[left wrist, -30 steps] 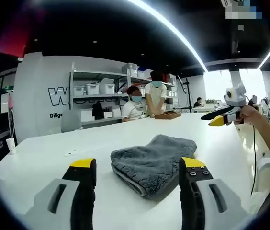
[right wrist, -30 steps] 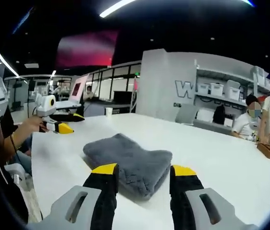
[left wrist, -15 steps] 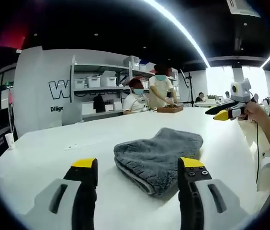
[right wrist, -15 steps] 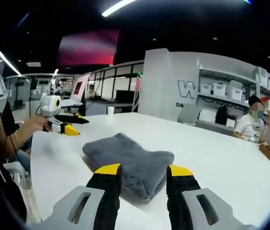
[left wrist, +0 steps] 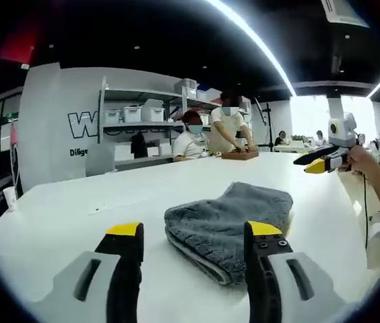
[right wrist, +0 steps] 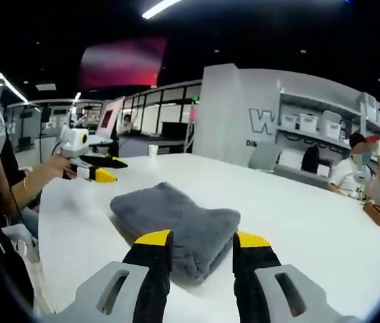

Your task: Open the folded towel by lifting each exposed corner and separating the folded layers until the towel lies flat within the target outline without major curled edges

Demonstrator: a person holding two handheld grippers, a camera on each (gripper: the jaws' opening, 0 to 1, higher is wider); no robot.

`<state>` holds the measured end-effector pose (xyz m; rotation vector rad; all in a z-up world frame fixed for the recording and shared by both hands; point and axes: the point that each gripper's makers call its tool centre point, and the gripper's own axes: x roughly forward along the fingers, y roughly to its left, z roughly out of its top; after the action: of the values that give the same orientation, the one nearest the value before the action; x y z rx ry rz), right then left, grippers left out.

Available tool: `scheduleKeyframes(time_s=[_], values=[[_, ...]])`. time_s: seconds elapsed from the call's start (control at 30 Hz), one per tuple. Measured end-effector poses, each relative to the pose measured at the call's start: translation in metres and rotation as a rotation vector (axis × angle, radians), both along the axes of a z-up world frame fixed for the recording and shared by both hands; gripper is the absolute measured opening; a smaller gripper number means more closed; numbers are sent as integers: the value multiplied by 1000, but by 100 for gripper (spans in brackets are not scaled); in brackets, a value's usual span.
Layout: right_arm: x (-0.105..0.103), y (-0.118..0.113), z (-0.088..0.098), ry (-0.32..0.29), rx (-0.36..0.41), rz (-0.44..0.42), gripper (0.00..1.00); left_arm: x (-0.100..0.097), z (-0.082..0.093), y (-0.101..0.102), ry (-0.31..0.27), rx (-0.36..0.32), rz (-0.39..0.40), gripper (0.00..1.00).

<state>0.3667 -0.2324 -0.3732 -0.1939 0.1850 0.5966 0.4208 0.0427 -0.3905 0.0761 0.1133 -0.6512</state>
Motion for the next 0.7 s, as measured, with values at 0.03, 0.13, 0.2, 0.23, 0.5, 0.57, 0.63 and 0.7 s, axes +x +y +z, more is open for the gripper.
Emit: scheduleKeyframes(time_s=[0.03, 0.13, 0.2, 0.23, 0.5, 0.57, 0.63, 0.7], values=[[1, 0, 0, 1, -3, 0, 32, 1, 0, -1, 3, 3, -5, 59], [3, -1, 2, -2, -6, 1, 31, 4, 0, -2, 3, 16, -11, 59], [6, -2, 2, -7, -27, -8, 31, 6, 0, -2, 3, 17, -12, 58], [9, -4, 2, -10, -51, -20, 31, 7, 0, -2, 2, 17, -13, 58], [22, -4, 5, -20, -45, -18, 31, 15, -7, -1, 25, 34, -13, 56], [25, -4, 4, -19, -39, -17, 31, 18, -7, 0, 26, 31, -11, 56], [28, -3, 2, -18, -38, -17, 30, 19, -7, -1, 28, 27, -10, 56], [35, -3, 1, -24, -42, -27, 30, 24, -6, -1, 23, 12, -2, 56]])
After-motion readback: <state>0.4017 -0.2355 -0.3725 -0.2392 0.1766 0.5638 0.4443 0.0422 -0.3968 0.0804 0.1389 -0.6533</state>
